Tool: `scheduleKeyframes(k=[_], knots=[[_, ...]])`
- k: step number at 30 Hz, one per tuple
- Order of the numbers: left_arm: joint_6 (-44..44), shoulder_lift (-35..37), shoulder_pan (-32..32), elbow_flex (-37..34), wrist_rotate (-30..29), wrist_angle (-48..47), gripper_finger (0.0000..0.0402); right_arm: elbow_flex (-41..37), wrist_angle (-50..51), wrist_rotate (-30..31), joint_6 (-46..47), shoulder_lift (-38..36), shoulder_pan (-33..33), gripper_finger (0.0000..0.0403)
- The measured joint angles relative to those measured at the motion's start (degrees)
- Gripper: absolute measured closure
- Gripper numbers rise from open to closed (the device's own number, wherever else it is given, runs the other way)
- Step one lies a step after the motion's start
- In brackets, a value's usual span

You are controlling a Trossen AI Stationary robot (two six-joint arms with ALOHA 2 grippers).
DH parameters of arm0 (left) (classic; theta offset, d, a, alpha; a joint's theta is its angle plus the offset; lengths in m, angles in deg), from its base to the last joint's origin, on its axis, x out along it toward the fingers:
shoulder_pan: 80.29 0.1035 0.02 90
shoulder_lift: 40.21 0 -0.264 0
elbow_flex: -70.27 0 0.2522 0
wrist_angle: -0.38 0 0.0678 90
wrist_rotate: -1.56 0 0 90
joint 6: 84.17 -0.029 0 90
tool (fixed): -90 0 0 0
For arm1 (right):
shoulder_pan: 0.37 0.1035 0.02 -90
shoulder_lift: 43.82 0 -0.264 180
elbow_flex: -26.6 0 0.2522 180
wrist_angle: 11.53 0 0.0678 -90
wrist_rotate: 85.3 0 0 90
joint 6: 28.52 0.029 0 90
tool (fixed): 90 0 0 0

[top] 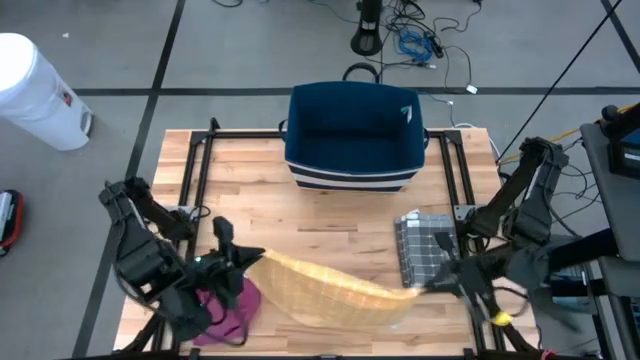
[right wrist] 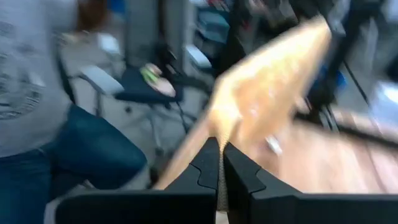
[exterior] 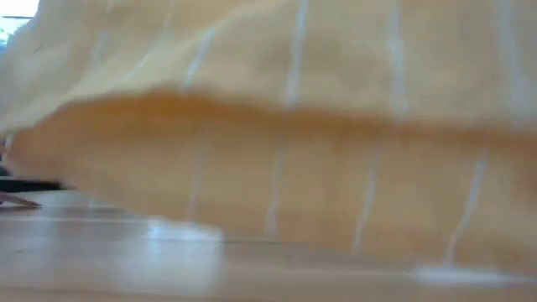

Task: Fold towel
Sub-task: Fold the orange patterned towel

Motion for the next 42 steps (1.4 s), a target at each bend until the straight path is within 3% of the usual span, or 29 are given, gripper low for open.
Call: scheduleKeyframes(k=[5,8,17,23,26,30,36,42], knots=[[3.5,0.0,5.7,-2.3,1.4,-3.3,0.0399,0.0,13.6,6.4,16.5,0.0,-2.9,0.0403],[4.7,0.1,10.0,-4.9,1.3,-3.8,0.0399,0.0,17.6,10.5,20.9,0.0,-4.0,0.0403],[4.7,0.0,22.5,-20.2,3.0,0.9,0.0399,0.0,20.6,11.2,20.2,2.0,-10.0,0.0403],[1.6,0.0,26.4,-24.2,1.3,7.4,0.0398,0.0,26.7,11.1,22.8,5.0,-15.7,0.0403],[-1.9,0.0,28.7,-25.4,3.4,10.8,0.0380,0.0,29.3,11.1,23.7,7.2,-18.3,0.0399],[-4.6,0.0,31.4,-27.9,6.7,13.1,0.0322,0.0,32.7,10.9,23.7,11.2,-20.6,0.0355],[-2.3,0.0,33.5,-31.0,5.7,13.4,0.0226,0.0,42.1,14.5,32.7,15.8,-23.0,0.0237],[-1.3,0.0,33.8,-31.3,3.9,12.7,0.0183,0.0,46.2,15.0,40.9,15.7,-22.8,0.0182]])
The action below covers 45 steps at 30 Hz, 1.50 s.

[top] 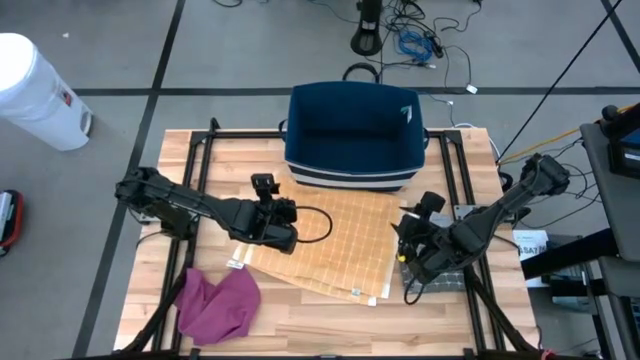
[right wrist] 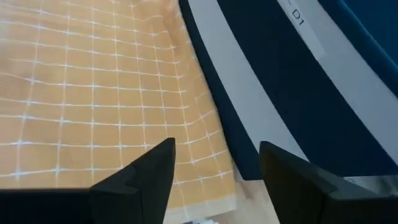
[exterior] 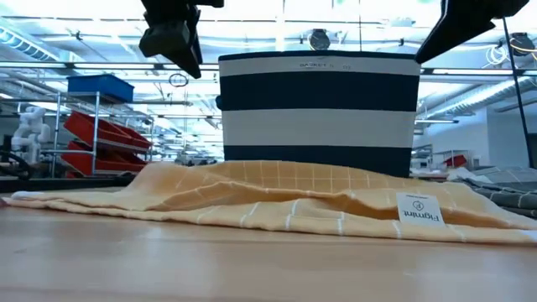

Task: Fold towel
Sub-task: Fold the orange patterned towel

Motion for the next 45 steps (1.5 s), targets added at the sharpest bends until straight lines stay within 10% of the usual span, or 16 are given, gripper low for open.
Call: scheduleKeyframes(k=[13,35,45], knots=[[-10.0,0.0,-5.2,-5.1,28.7,13.1,0.0180,0.0,-27.8,-16.1,-16.1,3.3,5.5,0.0201],[-13.3,-0.1,-7.5,-24.3,40.1,48.6,0.0179,0.0,-60.1,-31.7,-25.6,30.1,7.7,0.0206],[-14.4,0.0,-7.1,-26.9,40.9,57.0,0.0179,0.0,-56.5,-33.0,-23.3,30.2,6.5,0.0363]])
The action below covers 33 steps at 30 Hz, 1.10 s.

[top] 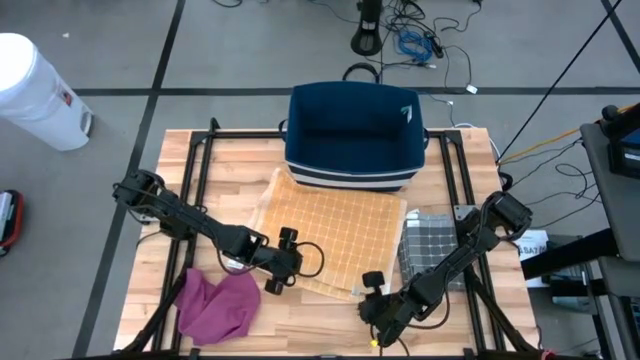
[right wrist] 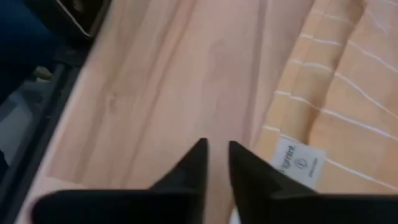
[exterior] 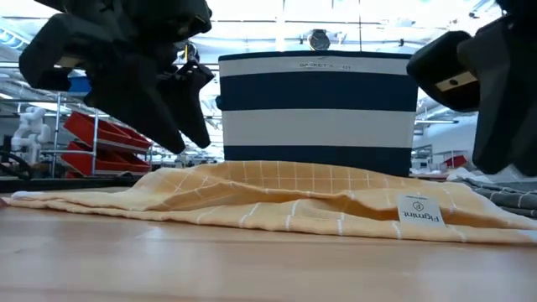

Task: Fold towel
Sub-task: Fold the orange patterned towel

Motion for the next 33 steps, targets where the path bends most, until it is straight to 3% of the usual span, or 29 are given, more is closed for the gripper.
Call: scheduleKeyframes(k=[3,8,12,20,33], knots=[[-0.1,0.0,0.5,0.0,0.0,0.5,0.0179,0.0,2.4,-1.1,0.3,0.0,-0.5,0.0396],[-0.1,-0.4,1.5,0.0,1.5,0.6,0.0179,0.0,6.8,0.0,3.4,0.0,-1.1,0.0394],[-0.1,-2.3,2.4,0.0,7.8,1.4,0.0179,0.0,7.3,0.0,3.5,0.0,-1.6,0.0401],[-0.2,-6.1,2.0,0.0,10.2,3.7,0.0179,0.0,7.4,-1.9,3.7,0.0,-2.8,0.0402],[1.7,-8.5,0.6,0.1,8.7,6.4,0.0179,0.2,6.4,-3.9,4.8,3.6,-3.3,0.0403]])
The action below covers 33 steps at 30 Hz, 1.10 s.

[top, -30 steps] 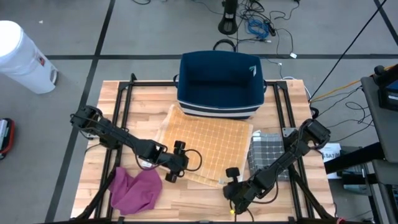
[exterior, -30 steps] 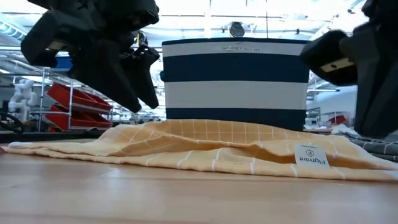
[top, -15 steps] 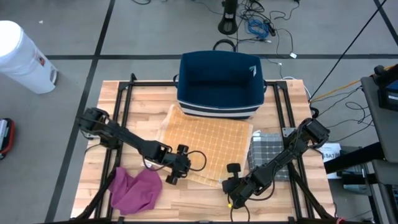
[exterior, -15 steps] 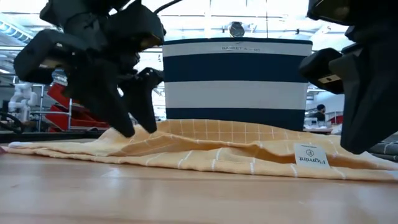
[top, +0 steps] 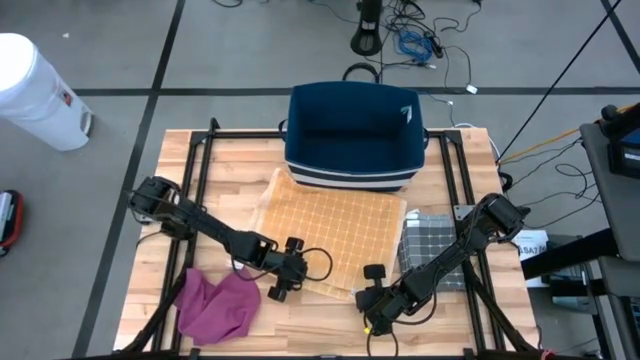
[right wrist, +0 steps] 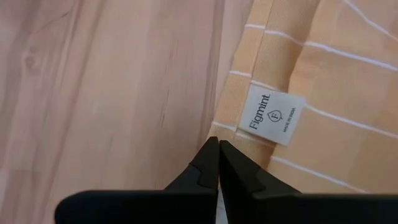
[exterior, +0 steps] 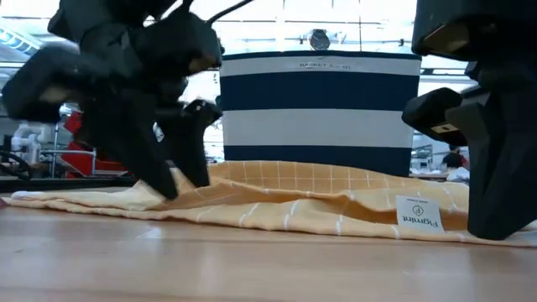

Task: Fold towel
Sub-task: Fold the orange patterned towel

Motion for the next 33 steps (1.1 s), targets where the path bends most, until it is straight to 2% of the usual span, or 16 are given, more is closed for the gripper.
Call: scheduleKeyframes(k=[5,8,14,18,33], knots=[[1.0,-1.9,0.0,0.0,-5.9,0.5,0.0182,0.0,-0.1,0.1,0.6,0.0,0.0,0.0403],[1.3,-1.9,0.0,0.0,-8.1,0.4,0.0197,0.0,0.0,-0.1,0.6,-0.1,0.0,0.0403],[1.3,-1.6,0.0,0.0,-6.9,-0.7,0.0227,0.0,0.5,-0.2,0.3,-0.1,0.0,0.0403],[1.7,-1.5,0.0,0.0,-4.8,-1.3,0.0229,0.0,0.6,-0.6,0.3,-0.1,0.0,0.0403],[2.6,-0.2,0.0,1.4,-4.1,-10.2,0.0229,0.0,2.3,-3.9,2.3,-0.1,0.2,0.0403]])
